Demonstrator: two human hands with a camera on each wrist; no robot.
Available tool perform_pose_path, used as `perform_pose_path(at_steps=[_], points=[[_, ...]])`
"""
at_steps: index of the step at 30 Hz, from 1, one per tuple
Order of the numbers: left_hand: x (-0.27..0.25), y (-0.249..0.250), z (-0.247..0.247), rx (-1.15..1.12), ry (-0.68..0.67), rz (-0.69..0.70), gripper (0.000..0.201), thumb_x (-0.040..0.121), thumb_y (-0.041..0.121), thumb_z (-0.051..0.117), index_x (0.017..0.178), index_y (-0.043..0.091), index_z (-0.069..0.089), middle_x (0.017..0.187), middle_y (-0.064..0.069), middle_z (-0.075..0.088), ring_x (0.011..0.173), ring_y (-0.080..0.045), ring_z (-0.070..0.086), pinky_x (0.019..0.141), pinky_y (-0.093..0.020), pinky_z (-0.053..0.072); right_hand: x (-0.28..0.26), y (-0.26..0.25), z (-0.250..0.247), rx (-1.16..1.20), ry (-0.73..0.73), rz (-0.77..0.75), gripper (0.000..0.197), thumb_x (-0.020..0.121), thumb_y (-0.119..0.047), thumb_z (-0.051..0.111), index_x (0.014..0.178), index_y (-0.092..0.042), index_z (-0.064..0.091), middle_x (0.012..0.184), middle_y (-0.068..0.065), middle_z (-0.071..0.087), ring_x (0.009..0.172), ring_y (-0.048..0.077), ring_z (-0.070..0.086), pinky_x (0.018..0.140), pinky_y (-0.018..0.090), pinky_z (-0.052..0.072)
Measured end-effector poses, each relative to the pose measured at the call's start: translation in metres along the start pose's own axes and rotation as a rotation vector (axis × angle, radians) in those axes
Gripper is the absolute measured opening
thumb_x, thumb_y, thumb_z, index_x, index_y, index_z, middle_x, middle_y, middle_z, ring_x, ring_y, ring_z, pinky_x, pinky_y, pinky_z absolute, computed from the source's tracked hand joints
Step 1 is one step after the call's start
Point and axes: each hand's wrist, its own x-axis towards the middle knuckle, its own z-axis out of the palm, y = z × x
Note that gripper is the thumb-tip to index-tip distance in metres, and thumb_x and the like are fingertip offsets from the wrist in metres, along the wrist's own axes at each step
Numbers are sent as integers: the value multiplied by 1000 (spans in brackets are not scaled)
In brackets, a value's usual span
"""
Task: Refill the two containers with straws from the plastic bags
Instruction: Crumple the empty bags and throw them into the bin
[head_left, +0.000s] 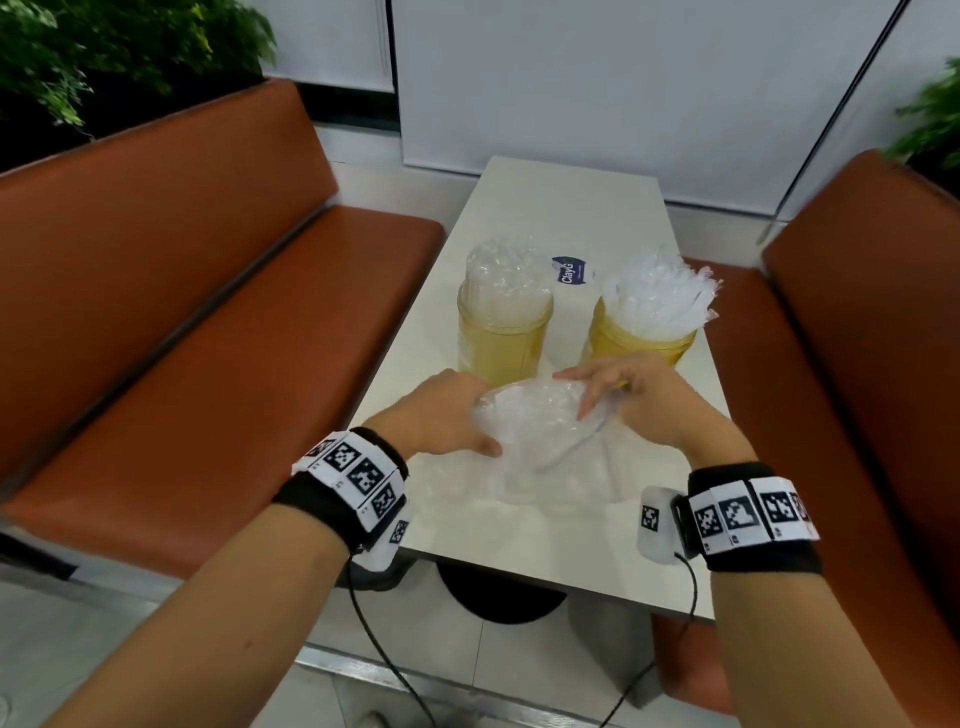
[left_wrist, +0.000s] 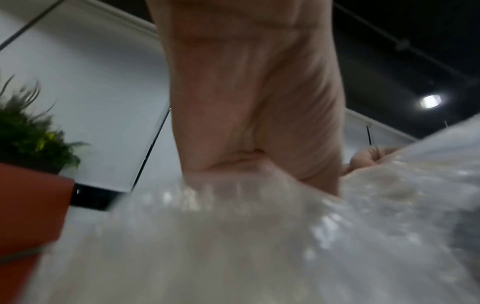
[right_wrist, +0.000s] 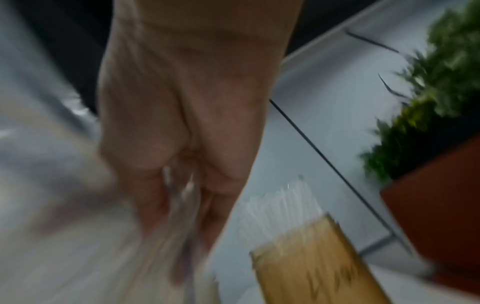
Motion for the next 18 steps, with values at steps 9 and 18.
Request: perform_pose_path(at_steps=[9, 18], points=[[9, 19, 8, 559, 280, 69, 23, 90, 27, 70, 112, 21, 71, 105, -4, 70, 95, -29, 68, 70, -32, 40, 28, -64, 50, -828, -191, 123, 132, 46, -61, 93, 155, -38, 21, 155, -2, 39, 146, 24, 30, 123, 53, 16], [-28, -14, -10, 559, 167, 59, 31, 92, 46, 64, 118, 30, 60, 110, 5, 70, 104, -24, 64, 81, -35, 41, 21, -2, 44, -852, -190, 292, 33, 86, -33, 77, 117, -22, 71, 108, 5, 70, 96, 24, 66, 73, 29, 44]])
